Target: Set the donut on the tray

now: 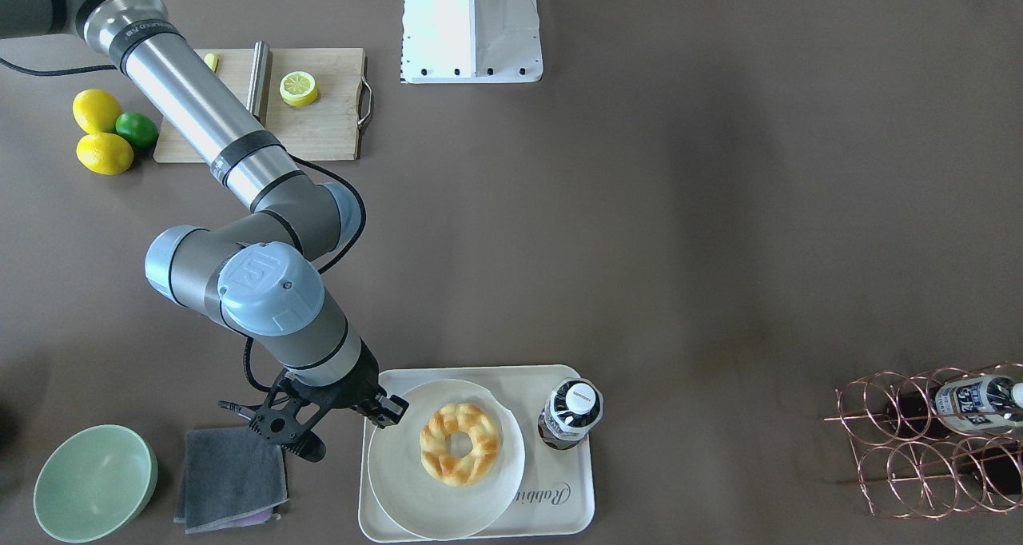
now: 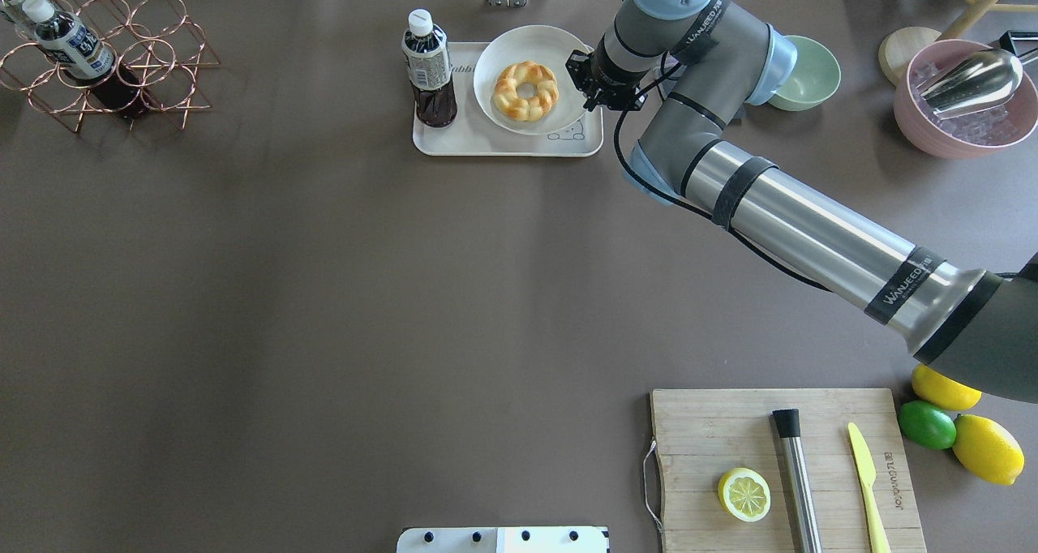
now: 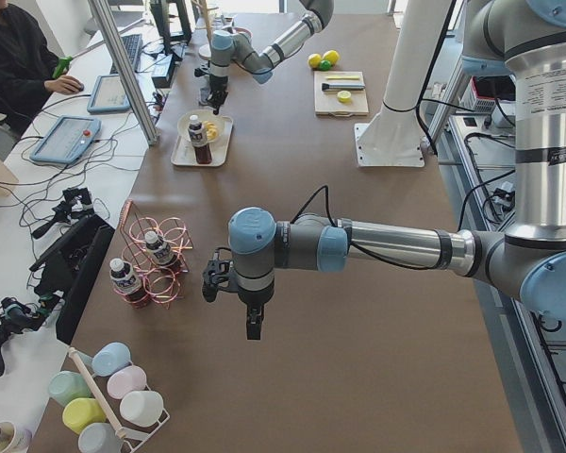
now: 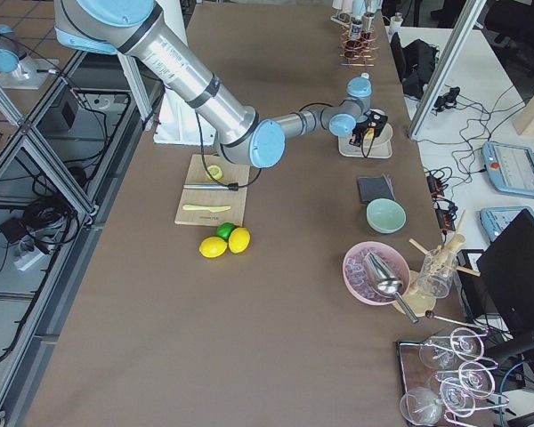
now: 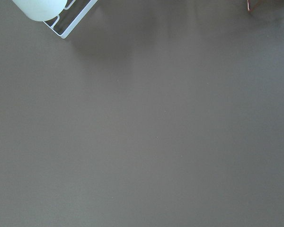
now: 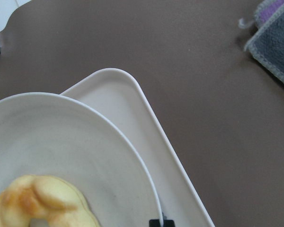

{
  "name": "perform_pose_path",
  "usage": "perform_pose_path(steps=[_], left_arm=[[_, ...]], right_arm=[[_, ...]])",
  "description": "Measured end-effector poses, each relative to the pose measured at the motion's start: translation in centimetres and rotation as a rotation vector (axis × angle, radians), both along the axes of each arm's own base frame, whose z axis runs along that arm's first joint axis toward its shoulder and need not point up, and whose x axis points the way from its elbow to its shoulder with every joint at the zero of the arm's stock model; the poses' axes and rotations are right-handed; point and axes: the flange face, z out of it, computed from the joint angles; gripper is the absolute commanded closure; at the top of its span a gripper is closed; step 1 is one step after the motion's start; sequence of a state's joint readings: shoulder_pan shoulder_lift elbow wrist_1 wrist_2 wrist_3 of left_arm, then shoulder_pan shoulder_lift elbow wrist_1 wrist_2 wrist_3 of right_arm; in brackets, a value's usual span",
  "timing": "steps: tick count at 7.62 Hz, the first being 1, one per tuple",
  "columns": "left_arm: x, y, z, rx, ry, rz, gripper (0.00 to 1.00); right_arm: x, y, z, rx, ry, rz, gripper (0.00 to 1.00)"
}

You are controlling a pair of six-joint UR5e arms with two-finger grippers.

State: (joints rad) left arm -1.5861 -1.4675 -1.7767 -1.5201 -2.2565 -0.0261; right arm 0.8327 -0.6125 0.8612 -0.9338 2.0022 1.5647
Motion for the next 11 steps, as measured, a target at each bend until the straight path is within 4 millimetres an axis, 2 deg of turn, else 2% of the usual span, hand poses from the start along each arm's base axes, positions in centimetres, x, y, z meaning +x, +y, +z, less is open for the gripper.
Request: perform_pose_path(steps=[3, 5, 7, 9, 11], left_arm=[[0.0, 0.0, 0.0, 0.001, 0.0, 0.0, 0.02], [0.0, 0.0, 0.0, 0.0, 0.0, 0.0, 0.02], [0.0, 0.1, 0.1, -0.003, 0.0, 0.0, 0.02], [0.0, 0.3, 0.3, -0.007, -0.001, 0.0, 0.02], [-0.2, 0.6, 0.4, -0.007, -0.001, -0.002, 0.02]], right_arm=[[0.7, -0.2, -0.5, -0.007, -0.016, 0.013, 0.0], [2.3, 0.1, -1.1, -0.006, -0.05, -0.002, 0.0], [6.2, 3.0, -0.6, -0.016, -0.085, -0.037, 0.0], [10.7, 7.1, -0.8, -0.014, -0.07, -0.062, 0.0], [15.6, 12.0, 0.3, -0.004, -0.001, -0.098, 0.0]])
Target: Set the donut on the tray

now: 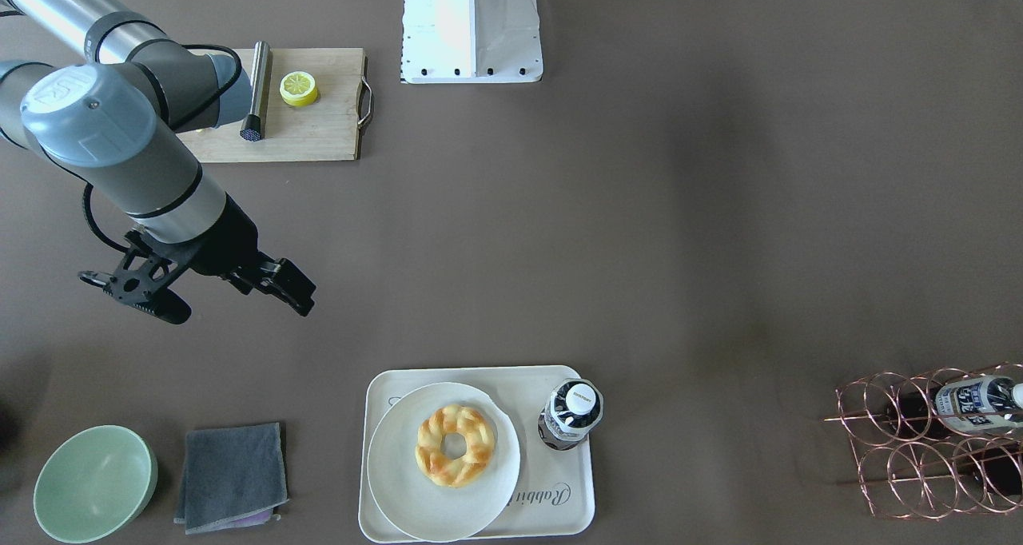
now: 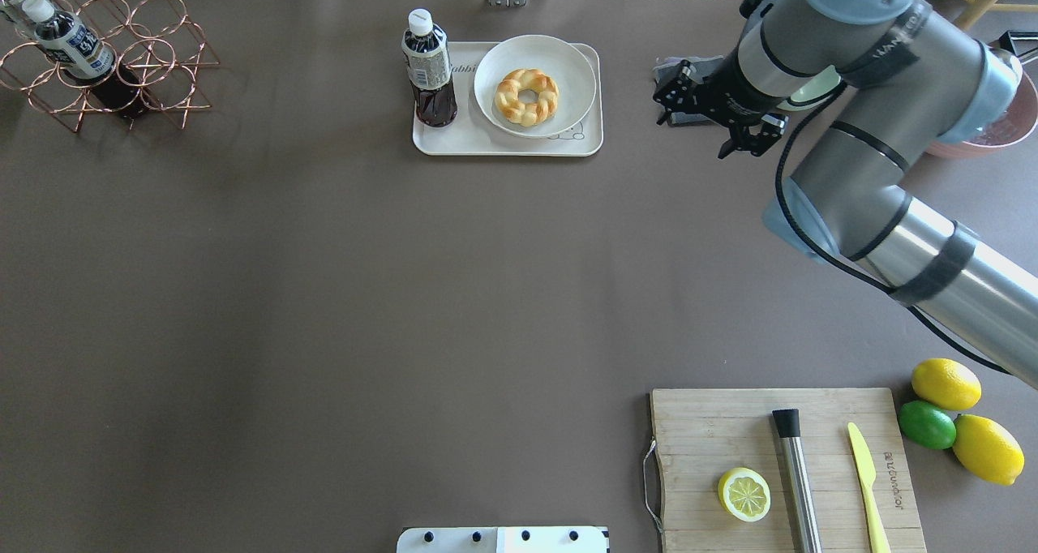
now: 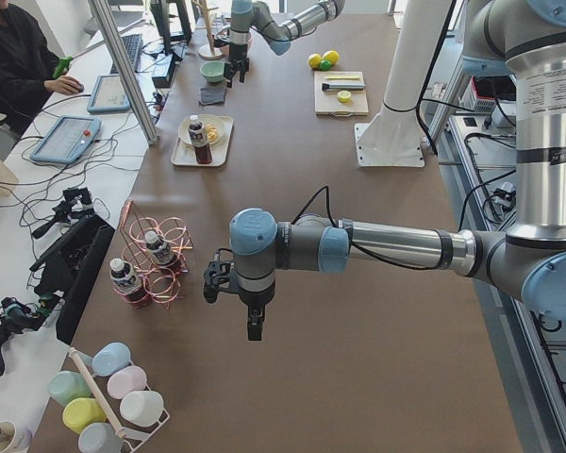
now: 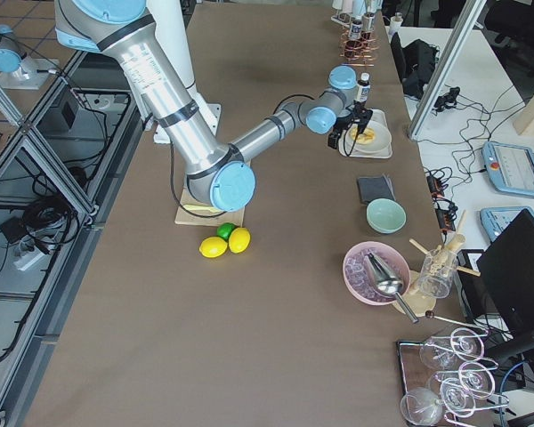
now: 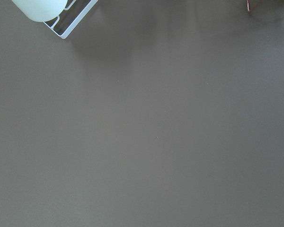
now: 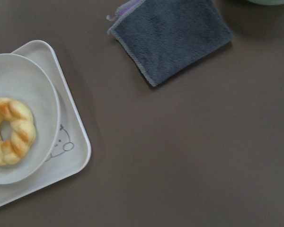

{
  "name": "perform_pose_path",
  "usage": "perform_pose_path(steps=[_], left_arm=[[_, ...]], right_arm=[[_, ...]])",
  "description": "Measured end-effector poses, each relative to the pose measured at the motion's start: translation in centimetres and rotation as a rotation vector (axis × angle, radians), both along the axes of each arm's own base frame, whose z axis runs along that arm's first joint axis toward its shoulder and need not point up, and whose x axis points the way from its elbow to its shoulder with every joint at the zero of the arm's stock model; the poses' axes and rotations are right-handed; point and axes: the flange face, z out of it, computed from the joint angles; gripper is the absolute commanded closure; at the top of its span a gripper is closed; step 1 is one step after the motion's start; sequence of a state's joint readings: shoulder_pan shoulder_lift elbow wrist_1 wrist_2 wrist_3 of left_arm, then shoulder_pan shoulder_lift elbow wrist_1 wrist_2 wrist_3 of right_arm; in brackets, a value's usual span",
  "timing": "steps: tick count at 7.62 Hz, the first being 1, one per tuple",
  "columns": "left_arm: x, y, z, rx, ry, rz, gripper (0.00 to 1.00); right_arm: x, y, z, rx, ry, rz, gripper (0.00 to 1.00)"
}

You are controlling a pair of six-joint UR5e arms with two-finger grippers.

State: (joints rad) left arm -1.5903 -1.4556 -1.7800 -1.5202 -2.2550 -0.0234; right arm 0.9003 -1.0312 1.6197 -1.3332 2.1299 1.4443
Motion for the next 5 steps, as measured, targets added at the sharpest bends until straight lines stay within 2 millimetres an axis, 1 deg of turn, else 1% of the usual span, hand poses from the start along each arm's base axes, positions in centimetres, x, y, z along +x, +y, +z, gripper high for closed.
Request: perform_pose_path(steps=[1, 2, 3, 5], left_arm=[[-0.1, 0.1, 0.0, 0.0, 0.0, -0.002, 0.02], [-0.1, 0.2, 0.0, -0.001, 0.0, -0.002, 0.02], [-0.2, 0.2, 0.1, -0.002, 0.0, -0.003, 0.02], [-0.2, 0.2, 0.1, -0.002, 0.001, -0.003, 0.02]], right_arm=[[3.1, 2.9, 1.9, 0.018, 0.045, -0.032, 0.0], [6.4, 5.3, 4.5, 0.043, 0.087, -0.063, 0.0], [9.8, 7.5, 7.9, 0.072, 0.134, -0.102, 0.0], [15.9, 9.9, 14.7, 0.139, 0.233, -0.204, 0.0]])
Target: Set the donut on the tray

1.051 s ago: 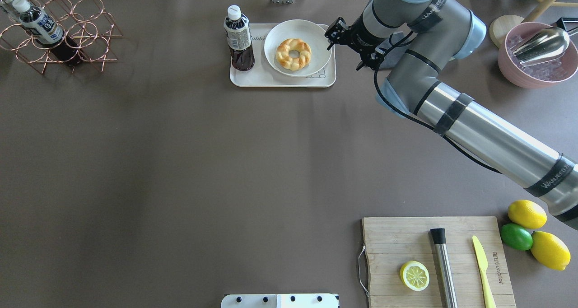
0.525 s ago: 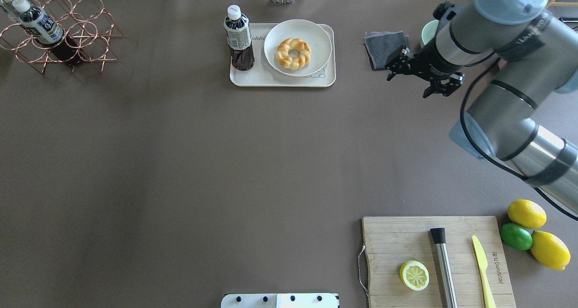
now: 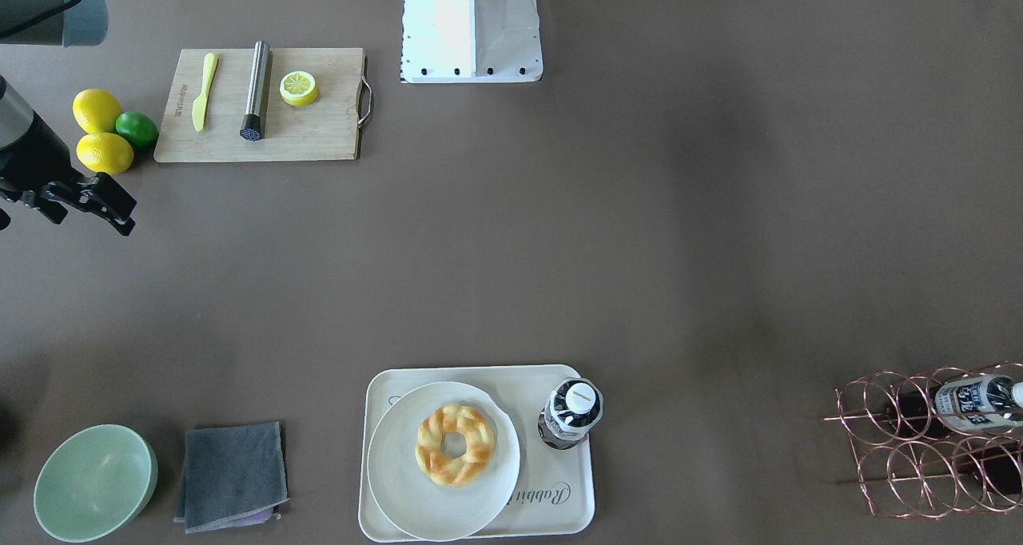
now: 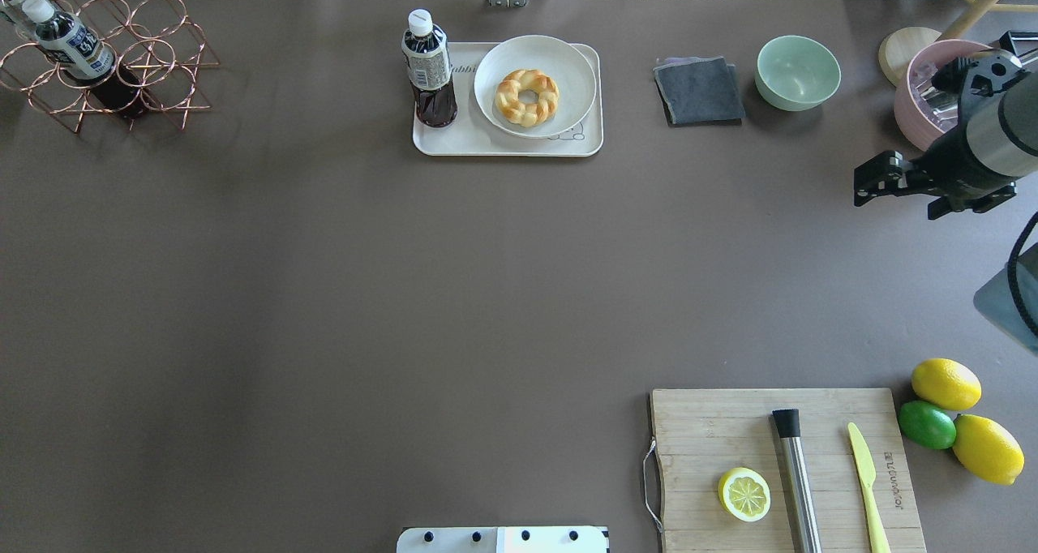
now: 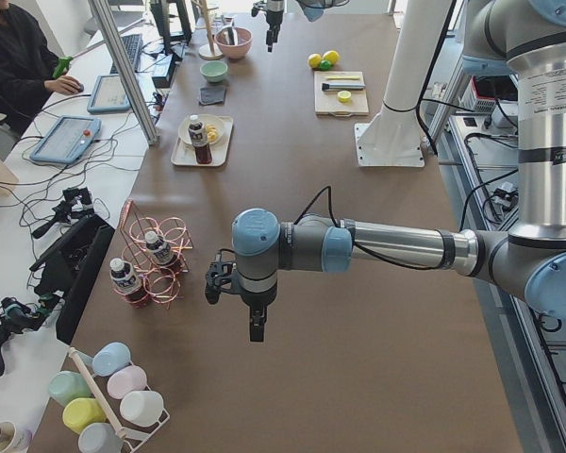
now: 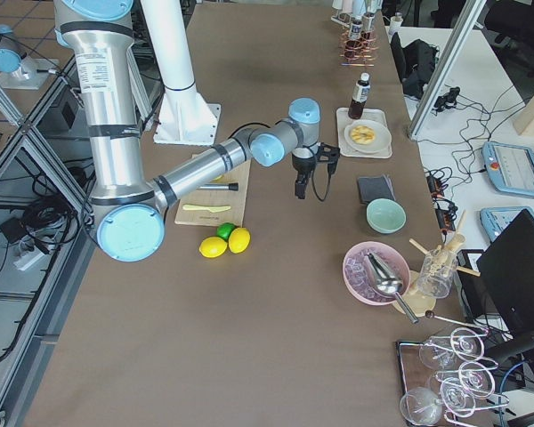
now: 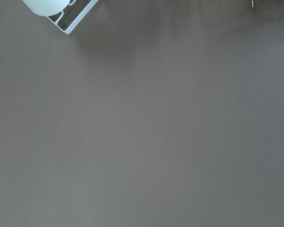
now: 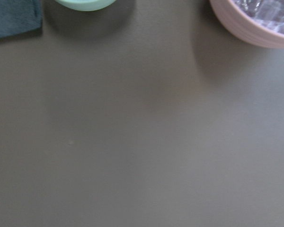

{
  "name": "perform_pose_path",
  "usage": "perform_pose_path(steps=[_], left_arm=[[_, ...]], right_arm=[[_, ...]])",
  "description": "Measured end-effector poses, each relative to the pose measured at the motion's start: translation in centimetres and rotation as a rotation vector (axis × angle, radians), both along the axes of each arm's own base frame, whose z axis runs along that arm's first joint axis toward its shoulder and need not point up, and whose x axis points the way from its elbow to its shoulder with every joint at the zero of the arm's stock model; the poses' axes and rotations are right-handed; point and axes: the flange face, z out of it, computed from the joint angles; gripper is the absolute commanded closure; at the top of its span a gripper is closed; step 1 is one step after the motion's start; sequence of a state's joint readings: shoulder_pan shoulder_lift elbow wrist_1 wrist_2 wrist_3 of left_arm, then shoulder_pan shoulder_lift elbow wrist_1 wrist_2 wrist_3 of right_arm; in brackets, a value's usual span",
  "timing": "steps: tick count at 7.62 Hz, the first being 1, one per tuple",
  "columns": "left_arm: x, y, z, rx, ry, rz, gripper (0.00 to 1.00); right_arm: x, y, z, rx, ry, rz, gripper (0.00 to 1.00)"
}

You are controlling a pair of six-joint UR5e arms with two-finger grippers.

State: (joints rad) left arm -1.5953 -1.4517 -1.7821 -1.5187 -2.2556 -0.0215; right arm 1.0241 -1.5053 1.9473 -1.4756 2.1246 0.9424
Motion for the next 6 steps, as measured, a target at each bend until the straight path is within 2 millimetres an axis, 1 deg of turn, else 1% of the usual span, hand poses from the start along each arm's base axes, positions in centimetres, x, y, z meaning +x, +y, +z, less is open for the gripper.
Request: perform_pose_path(steps=[1, 2, 4, 5, 6], left_arm=[[0.0, 0.0, 0.0, 0.001, 0.0, 0.0, 0.02], [0.0, 0.0, 0.0, 0.001, 0.001, 0.0, 0.02], [-0.1, -0.2, 0.0, 0.002, 0.001, 0.0, 0.02], [-0.1, -0.3, 0.0, 0.001, 0.001, -0.001, 0.02], [-0.1, -0.4, 0.0, 0.0, 0.001, -0.002, 0.02]], right_arm=[[3.3, 0.5, 3.4, 0.04, 0.047, -0.071, 0.0], [6.9, 0.4, 6.4, 0.076, 0.095, -0.148, 0.0], [15.2, -0.5, 11.0, 0.123, 0.167, -0.297, 0.0], [19.3, -0.4, 13.4, 0.125, 0.162, -0.347, 0.0], [22.7, 0.1, 16.3, 0.124, 0.108, -0.379, 0.0]])
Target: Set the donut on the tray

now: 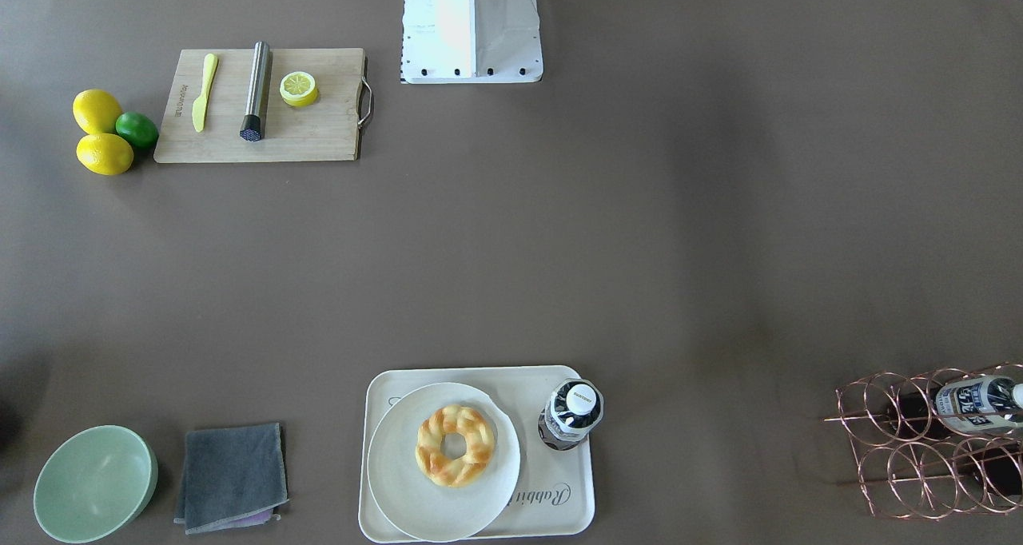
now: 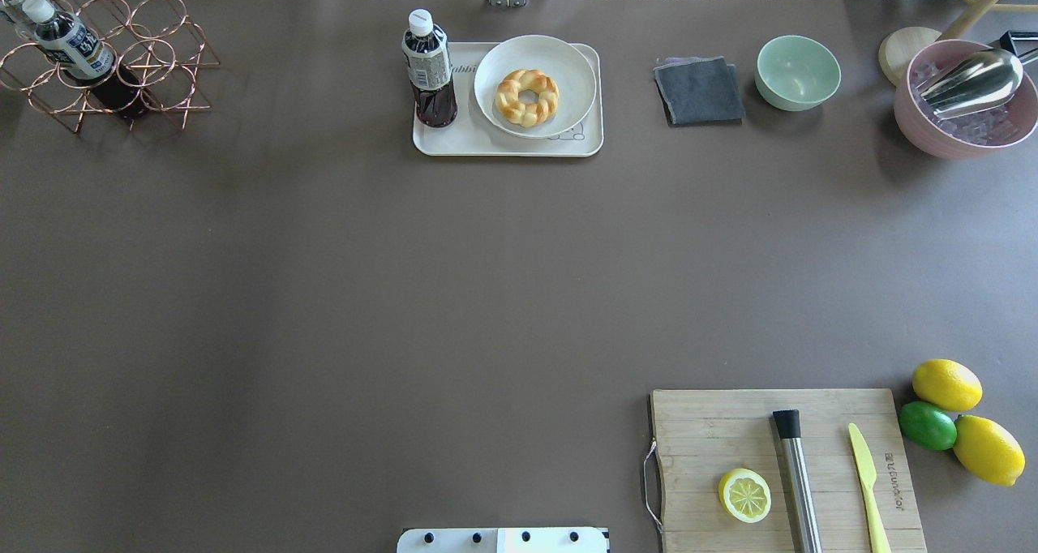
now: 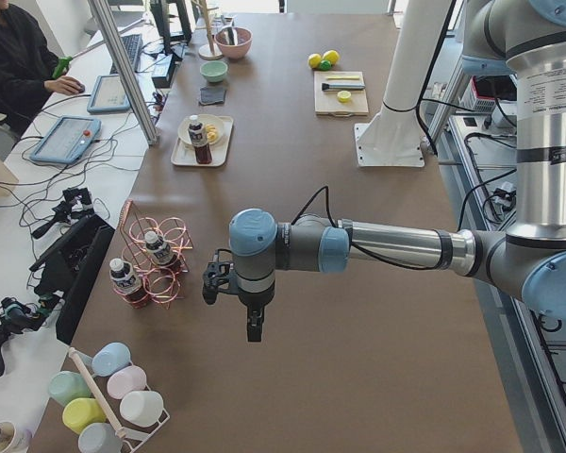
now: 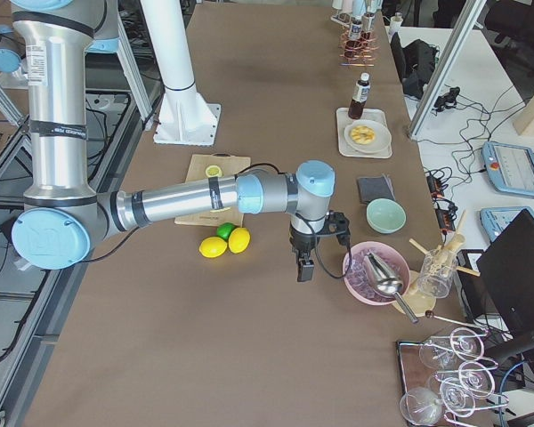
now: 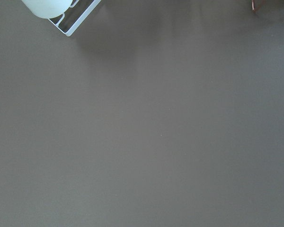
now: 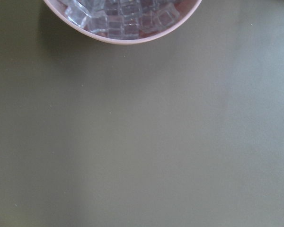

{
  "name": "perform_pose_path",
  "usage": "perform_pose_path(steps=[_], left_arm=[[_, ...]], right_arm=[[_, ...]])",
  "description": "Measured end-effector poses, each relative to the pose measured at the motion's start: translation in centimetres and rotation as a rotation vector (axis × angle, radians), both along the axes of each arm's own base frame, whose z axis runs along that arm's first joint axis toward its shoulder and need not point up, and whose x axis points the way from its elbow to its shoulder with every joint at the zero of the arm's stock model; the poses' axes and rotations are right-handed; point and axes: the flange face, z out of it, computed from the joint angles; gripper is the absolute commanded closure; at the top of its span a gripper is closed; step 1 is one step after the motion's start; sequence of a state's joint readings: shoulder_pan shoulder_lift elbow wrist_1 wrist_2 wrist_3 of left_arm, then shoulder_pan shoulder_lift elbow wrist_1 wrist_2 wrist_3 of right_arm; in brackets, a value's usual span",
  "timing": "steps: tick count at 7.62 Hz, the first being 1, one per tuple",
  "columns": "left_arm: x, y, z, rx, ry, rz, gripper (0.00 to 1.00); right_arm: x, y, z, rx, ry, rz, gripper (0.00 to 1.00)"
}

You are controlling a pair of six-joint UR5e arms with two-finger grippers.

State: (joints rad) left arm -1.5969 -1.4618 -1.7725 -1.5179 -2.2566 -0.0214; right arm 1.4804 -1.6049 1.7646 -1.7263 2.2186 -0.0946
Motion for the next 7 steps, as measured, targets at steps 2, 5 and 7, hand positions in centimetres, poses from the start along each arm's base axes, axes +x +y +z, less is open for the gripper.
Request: perform_pose_path(steps=[2, 5, 7], left_arm=[[0.0, 0.0, 0.5, -0.014, 0.002, -0.004, 0.02], [-0.5, 0.3, 0.9, -0.026, 0.002, -0.019, 0.02], [-0.6, 0.4, 1.1, -0.031, 0.003, -0.02, 0.02]], right_arm=[[4.1, 1.2, 5.4, -0.026, -0.118, -0.018, 0.0], [6.0, 2.0, 8.3, -0.061, -0.15, 0.009, 0.0], [6.5, 2.0, 8.4, -0.065, -0.15, 0.022, 0.0]])
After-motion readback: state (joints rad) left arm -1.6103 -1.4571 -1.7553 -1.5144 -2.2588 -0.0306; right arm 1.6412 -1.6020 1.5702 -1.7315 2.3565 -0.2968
